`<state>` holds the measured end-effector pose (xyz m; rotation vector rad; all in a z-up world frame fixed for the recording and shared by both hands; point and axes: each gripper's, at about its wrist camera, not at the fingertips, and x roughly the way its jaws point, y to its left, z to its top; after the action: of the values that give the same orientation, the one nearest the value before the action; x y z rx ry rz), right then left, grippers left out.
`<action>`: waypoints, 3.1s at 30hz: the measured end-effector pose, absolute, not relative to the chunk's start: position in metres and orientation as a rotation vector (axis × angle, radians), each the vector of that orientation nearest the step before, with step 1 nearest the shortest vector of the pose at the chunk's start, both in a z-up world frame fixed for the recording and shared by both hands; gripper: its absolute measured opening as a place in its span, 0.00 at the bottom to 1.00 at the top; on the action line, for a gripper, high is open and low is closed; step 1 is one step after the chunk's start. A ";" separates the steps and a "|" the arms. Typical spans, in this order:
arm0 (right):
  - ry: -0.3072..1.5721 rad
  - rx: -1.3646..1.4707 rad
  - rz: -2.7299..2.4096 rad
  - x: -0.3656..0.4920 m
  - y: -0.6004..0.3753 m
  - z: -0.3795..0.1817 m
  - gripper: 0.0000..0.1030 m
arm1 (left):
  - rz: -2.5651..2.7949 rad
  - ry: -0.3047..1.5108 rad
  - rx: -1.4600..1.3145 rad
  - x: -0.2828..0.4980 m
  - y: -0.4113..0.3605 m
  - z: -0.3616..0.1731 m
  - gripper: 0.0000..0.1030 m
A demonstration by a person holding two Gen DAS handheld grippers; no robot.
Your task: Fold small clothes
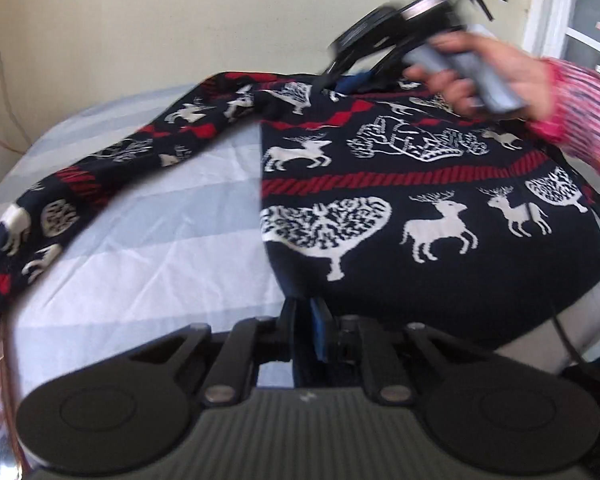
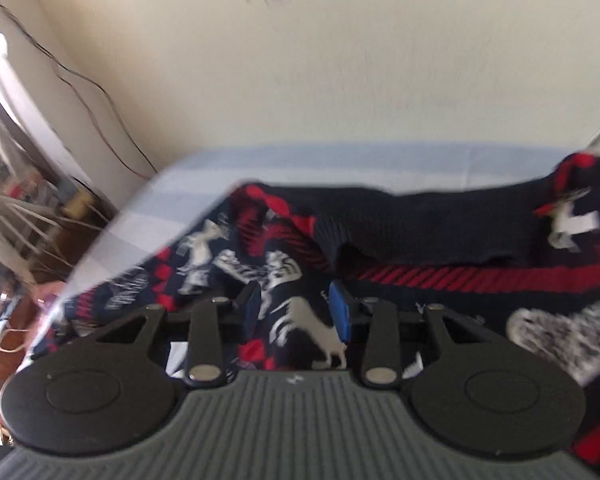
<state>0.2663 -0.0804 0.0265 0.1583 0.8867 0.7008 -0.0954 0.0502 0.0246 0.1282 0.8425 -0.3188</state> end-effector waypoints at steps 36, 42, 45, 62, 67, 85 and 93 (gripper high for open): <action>0.400 -0.840 1.179 0.054 0.253 0.004 0.55 | 0.014 0.569 -0.448 -0.225 0.256 0.059 0.61; 0.448 -0.605 1.079 0.088 0.276 0.078 0.10 | -0.036 0.551 -0.413 -0.221 0.254 0.058 0.62; 0.377 -0.394 0.997 0.119 0.253 0.151 0.10 | -0.068 0.530 -0.416 -0.203 0.246 0.062 0.62; 0.497 0.339 0.356 0.222 -0.130 0.096 0.11 | -0.332 0.634 -0.287 0.080 0.107 0.084 0.77; 0.580 0.529 0.295 0.211 -0.175 0.018 0.11 | -0.276 0.802 -0.340 0.194 0.071 0.037 0.66; 0.488 0.642 0.088 0.172 -0.195 0.009 0.31 | -0.201 0.656 -0.219 0.208 0.046 0.005 0.41; 0.425 0.582 0.048 0.185 -0.200 0.019 0.06 | -0.264 0.654 -0.292 0.217 0.050 0.012 0.30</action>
<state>0.1853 -0.2001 0.0185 0.5818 0.4245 0.0481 0.2171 0.0502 0.0116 -0.2920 0.6537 -0.2641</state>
